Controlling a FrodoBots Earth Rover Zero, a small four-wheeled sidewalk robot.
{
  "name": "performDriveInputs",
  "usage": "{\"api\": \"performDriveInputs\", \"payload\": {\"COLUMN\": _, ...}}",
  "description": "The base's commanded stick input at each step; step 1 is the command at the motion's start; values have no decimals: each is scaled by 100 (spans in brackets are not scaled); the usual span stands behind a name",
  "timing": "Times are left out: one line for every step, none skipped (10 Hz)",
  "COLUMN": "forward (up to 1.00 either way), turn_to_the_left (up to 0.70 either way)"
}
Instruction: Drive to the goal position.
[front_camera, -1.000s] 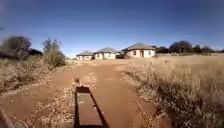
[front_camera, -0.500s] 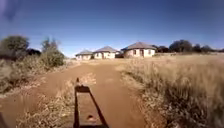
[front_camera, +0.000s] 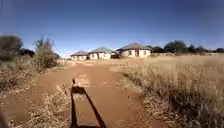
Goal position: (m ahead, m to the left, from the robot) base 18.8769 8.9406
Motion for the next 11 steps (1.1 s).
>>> {"api": "performDriveInputs", "payload": {"forward": 50, "turn_to_the_left": 0}}
{"api": "performDriveInputs", "payload": {"forward": 50, "turn_to_the_left": 0}}
{"api": "performDriveInputs", "payload": {"forward": 50, "turn_to_the_left": 0}}
{"api": "performDriveInputs", "payload": {"forward": 50, "turn_to_the_left": 0}}
{"api": "performDriveInputs", "payload": {"forward": 50, "turn_to_the_left": 0}}
{"api": "performDriveInputs", "payload": {"forward": 50, "turn_to_the_left": 0}}
{"api": "performDriveInputs", "payload": {"forward": 50, "turn_to_the_left": 0}}
{"api": "performDriveInputs", "payload": {"forward": 50, "turn_to_the_left": 0}}
{"api": "performDriveInputs", "payload": {"forward": 50, "turn_to_the_left": 0}}
{"api": "performDriveInputs", "payload": {"forward": 50, "turn_to_the_left": 0}}
{"api": "performDriveInputs", "payload": {"forward": 50, "turn_to_the_left": 0}}
